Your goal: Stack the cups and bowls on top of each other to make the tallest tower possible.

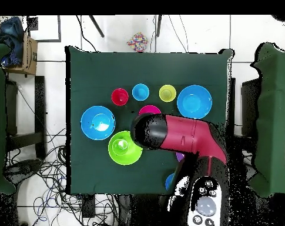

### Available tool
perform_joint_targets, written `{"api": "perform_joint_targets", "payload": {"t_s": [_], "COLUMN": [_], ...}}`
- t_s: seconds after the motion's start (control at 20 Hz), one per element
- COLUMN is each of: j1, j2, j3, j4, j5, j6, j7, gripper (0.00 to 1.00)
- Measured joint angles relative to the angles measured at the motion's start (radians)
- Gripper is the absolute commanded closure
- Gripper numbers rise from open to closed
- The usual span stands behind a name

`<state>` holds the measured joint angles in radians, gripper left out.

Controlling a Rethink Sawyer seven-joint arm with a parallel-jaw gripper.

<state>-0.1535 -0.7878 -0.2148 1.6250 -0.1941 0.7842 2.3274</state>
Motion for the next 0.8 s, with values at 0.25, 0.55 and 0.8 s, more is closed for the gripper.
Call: {"api": "perform_joint_targets", "payload": {"t_s": [0.25,0.55,0.8], "j1": [0.054,0.133,0.199], "j2": [0.005,0.027,0.065], "j3": [-0.029,-0.064,-0.101], "j4": [-0.005,-0.027,-0.055], "j5": [0.003,0.022,0.054], "j6": [0.005,0.04,0.081], "j7": [0.0,0.001,0.012], "gripper": [0.0,0.0,0.0]}}
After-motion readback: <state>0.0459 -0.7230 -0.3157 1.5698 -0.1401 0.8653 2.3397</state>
